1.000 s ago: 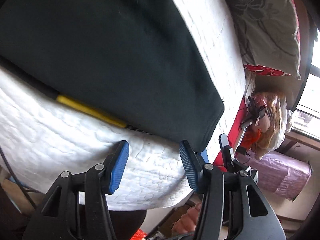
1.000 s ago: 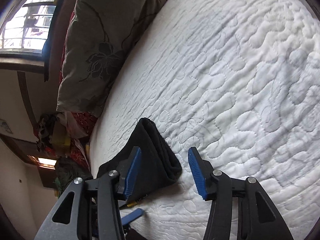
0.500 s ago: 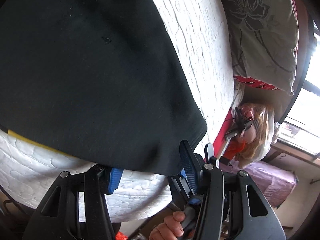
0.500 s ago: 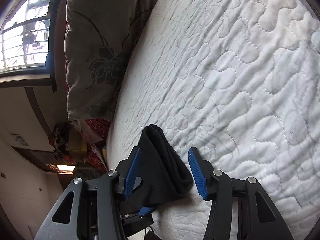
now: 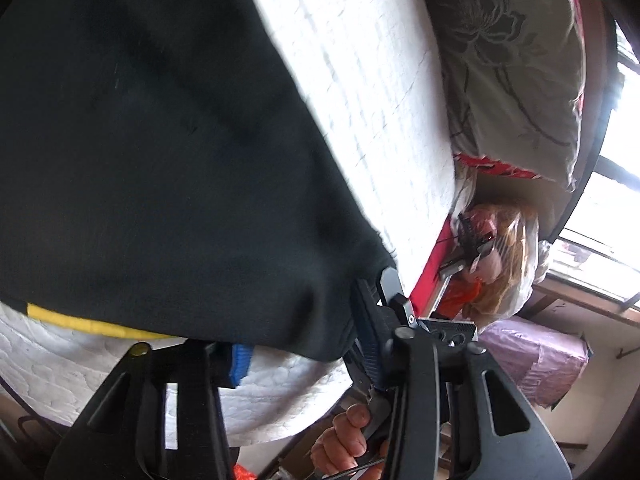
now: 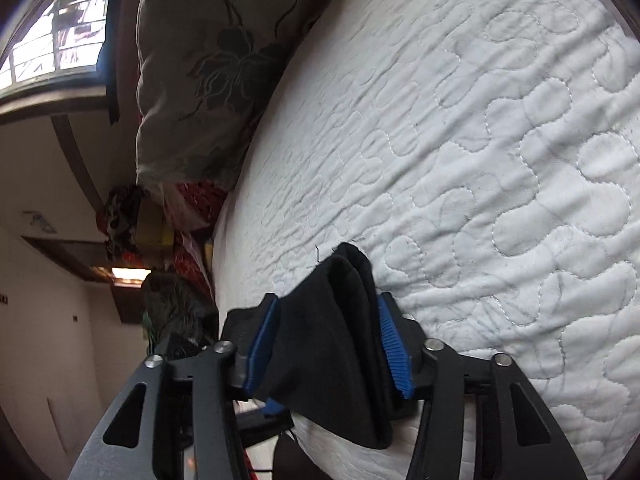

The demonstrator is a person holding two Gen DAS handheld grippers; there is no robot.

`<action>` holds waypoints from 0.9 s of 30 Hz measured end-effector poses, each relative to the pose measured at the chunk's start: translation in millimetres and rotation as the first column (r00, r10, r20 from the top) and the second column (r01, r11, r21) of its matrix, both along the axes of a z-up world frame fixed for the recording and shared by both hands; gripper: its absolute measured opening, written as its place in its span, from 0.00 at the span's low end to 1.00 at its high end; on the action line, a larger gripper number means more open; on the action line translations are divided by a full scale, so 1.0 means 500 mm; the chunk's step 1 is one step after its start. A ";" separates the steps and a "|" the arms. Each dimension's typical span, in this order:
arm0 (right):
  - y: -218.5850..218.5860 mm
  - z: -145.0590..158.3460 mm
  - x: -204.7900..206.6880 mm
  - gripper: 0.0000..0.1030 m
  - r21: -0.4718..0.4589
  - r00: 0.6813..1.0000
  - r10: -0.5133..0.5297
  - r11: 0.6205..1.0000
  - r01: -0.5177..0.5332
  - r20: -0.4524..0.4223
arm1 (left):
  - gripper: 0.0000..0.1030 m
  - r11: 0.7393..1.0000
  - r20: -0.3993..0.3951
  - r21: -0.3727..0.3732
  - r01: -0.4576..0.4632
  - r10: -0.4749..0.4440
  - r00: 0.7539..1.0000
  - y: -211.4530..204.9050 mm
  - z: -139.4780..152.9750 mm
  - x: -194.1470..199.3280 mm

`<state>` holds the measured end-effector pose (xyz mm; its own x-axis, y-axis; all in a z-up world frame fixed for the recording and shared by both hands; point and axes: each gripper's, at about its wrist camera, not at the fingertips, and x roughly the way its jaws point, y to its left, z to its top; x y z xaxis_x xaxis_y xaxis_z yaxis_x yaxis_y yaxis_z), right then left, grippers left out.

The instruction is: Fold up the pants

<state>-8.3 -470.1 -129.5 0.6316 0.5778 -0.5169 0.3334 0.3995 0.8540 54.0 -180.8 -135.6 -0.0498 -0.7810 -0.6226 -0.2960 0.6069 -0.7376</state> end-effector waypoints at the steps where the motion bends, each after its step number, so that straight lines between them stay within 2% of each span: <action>1: 0.000 -0.005 -0.004 0.34 0.007 1.000 0.003 1.000 -0.003 -0.002 | 0.35 1.000 -0.010 0.004 0.012 -0.012 1.000 -0.004 -0.007 -0.005; 5: -0.001 -0.021 -0.021 0.25 0.045 1.000 0.008 0.999 -0.009 0.005 | 0.33 0.998 -0.020 0.036 0.045 -0.044 0.999 -0.028 -0.022 -0.020; 8: -0.003 -0.028 -0.028 0.12 0.029 0.999 -0.020 0.999 0.020 -0.027 | 0.30 0.997 -0.031 0.064 0.052 -0.050 0.998 -0.036 -0.015 -0.015; 9: -0.001 -0.027 -0.029 0.11 0.023 0.999 -0.023 0.999 0.024 -0.031 | 0.21 0.997 -0.044 0.063 0.050 -0.048 0.998 -0.035 -0.016 -0.013; 11: 0.007 -0.012 -0.029 0.11 -0.028 0.999 -0.022 0.999 0.021 -0.036 | 0.13 0.997 -0.079 0.049 0.053 -0.049 0.996 -0.028 -0.022 -0.009; 13: 0.016 0.008 -0.027 0.10 -0.075 0.999 -0.018 0.997 0.014 -0.045 | 0.10 0.999 -0.108 0.025 0.043 -0.040 0.993 -0.018 -0.023 -0.011; 20: 0.048 0.086 -0.033 0.10 -0.169 0.998 -0.022 0.985 0.011 -0.065 | 0.07 0.998 -0.119 -0.028 0.054 -0.057 0.991 -0.005 0.006 -0.025; 27: 0.103 0.172 -0.015 0.10 -0.246 0.998 -0.003 0.969 -0.013 -0.067 | 0.07 0.994 -0.121 -0.106 0.003 -0.016 0.993 0.060 0.032 -0.018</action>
<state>-15.8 -418.6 -43.3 0.5889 0.4302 -0.6842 0.3832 0.5967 0.7051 44.8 -151.0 -119.8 -0.1279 -0.8410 -0.5257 -0.3815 0.5310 -0.7566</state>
